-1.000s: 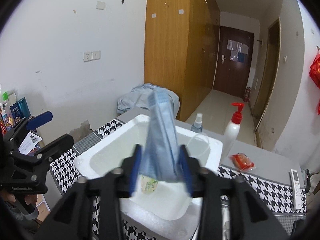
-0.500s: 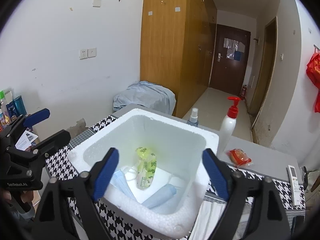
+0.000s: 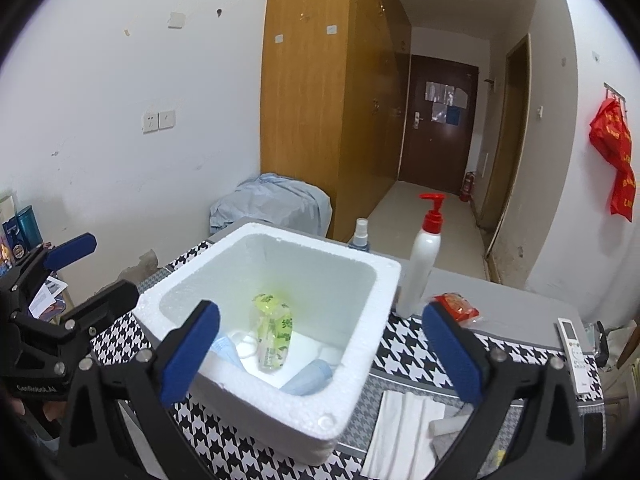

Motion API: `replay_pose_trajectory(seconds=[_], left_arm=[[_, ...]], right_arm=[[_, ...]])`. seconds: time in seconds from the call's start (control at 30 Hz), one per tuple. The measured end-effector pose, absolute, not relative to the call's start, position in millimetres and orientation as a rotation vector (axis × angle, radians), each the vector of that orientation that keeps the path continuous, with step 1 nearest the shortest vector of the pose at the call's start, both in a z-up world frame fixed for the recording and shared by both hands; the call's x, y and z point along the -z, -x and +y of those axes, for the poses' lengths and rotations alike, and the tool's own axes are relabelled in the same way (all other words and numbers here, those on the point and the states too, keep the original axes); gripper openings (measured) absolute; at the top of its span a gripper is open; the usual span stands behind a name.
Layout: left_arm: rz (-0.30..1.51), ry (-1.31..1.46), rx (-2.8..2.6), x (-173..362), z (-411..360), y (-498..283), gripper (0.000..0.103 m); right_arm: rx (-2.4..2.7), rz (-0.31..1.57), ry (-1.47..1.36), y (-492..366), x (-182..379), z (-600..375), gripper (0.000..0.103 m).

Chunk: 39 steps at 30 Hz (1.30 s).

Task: Organize soft objects
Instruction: 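Move both tools back toward the sock, sponge and paper towels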

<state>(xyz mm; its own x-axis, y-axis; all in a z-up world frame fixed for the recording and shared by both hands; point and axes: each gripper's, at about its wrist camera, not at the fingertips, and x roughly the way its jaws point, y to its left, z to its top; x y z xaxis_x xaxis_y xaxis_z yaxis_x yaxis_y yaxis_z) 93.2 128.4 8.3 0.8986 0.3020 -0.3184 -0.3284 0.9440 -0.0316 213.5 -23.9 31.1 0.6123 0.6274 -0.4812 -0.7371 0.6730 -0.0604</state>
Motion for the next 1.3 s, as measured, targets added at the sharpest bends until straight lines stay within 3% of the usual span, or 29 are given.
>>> replay_pose_trajectory(seconds=[1.3], left_arm=[[0.332, 0.018, -0.107, -10.6, 49.5, -106.5, 0.102]], right_arm=[[-0.601, 0.391, 0.154, -208.3, -28.9, -127.8, 0.102]])
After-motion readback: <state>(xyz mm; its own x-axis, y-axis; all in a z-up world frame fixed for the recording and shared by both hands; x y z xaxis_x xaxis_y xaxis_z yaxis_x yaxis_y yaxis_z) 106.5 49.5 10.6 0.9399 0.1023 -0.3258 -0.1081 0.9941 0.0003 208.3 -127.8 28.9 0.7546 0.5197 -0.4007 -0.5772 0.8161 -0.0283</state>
